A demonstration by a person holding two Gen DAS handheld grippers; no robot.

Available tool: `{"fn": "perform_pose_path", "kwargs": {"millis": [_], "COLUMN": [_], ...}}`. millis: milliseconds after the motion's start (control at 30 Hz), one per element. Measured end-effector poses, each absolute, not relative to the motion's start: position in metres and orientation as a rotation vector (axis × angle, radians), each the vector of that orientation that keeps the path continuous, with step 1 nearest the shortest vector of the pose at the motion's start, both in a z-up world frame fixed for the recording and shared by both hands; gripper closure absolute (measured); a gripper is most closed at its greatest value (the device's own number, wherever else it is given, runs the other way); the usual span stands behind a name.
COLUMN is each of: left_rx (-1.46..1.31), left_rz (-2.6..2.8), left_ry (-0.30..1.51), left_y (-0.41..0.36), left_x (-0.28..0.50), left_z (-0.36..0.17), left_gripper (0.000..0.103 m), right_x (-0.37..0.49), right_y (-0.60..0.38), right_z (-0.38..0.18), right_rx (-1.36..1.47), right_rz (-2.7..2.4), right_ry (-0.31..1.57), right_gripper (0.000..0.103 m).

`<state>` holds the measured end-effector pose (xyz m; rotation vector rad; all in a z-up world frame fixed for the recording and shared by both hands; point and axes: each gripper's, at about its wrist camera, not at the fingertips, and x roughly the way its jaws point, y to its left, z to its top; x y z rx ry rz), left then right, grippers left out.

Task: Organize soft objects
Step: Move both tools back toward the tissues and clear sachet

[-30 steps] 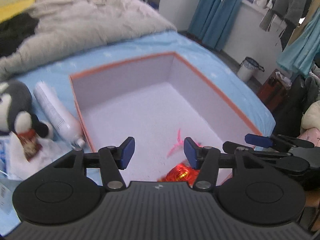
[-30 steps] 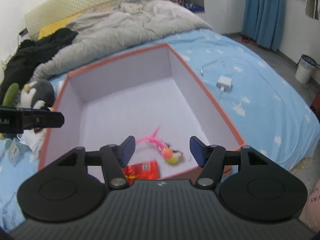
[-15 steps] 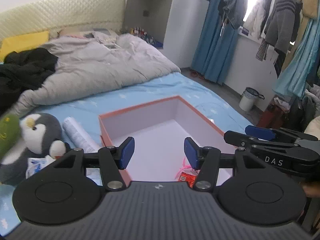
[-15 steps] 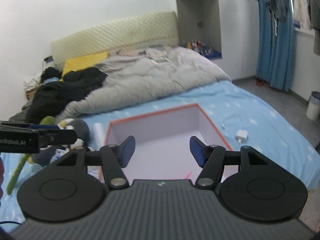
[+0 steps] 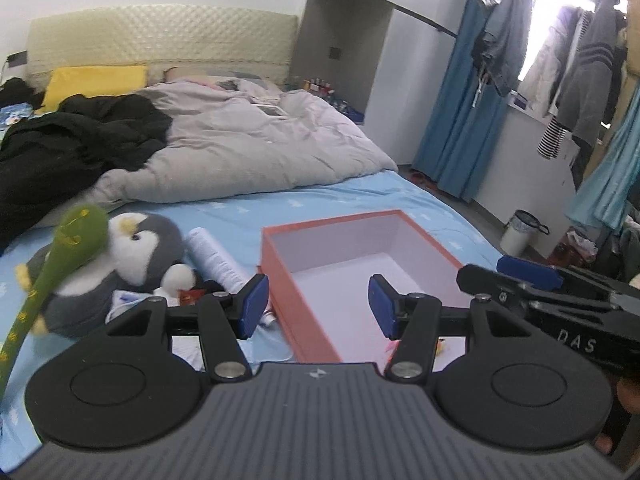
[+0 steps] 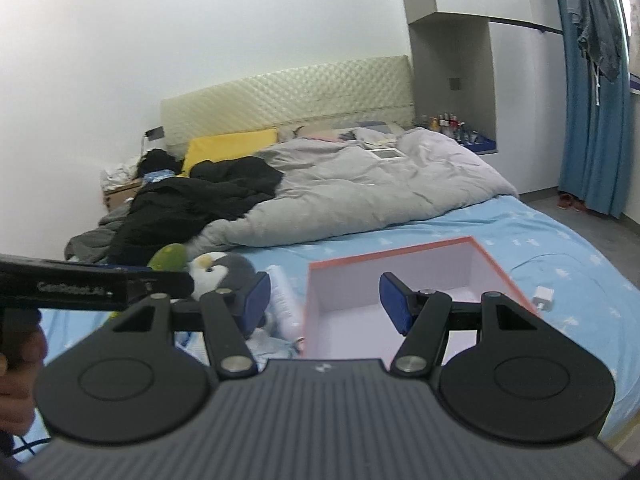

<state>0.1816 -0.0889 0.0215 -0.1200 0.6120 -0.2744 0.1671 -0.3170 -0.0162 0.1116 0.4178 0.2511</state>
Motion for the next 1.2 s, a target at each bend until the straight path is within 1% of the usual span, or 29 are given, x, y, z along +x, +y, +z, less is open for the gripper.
{"fn": "perform_pose_path", "kwargs": {"millis": [233,500,800,900,1200], "left_rx": [-0.129,-0.147,-0.190,-0.188,-0.255], "left_rz": [-0.217,-0.171,-0.104,-0.068,0.021], "left_ry": [0.605,0.608,0.652,0.654,0.697], "left_y": [-0.058,-0.029,0.007,0.021,0.065], "left_x": [0.162,0.138,0.107,0.095,0.096], "left_z": [0.012,-0.006,-0.045,-0.060,-0.100], "left_gripper": [0.040,0.038,0.038,0.036,0.035], "right_x": [0.150,0.141,0.124,0.116,0.125], "right_y": [-0.281,-0.255,-0.225,-0.215,-0.182], "right_z": [-0.028,-0.047,-0.071,-0.081,-0.110], "right_rx": [0.113,0.126,0.112,0.108,0.086], "right_rz": [0.295,0.329,0.352,0.357,0.411], "right_ry": [0.423,0.472,0.516,0.535,0.599], "right_gripper": [0.040,0.040,0.040,0.040,0.040]}}
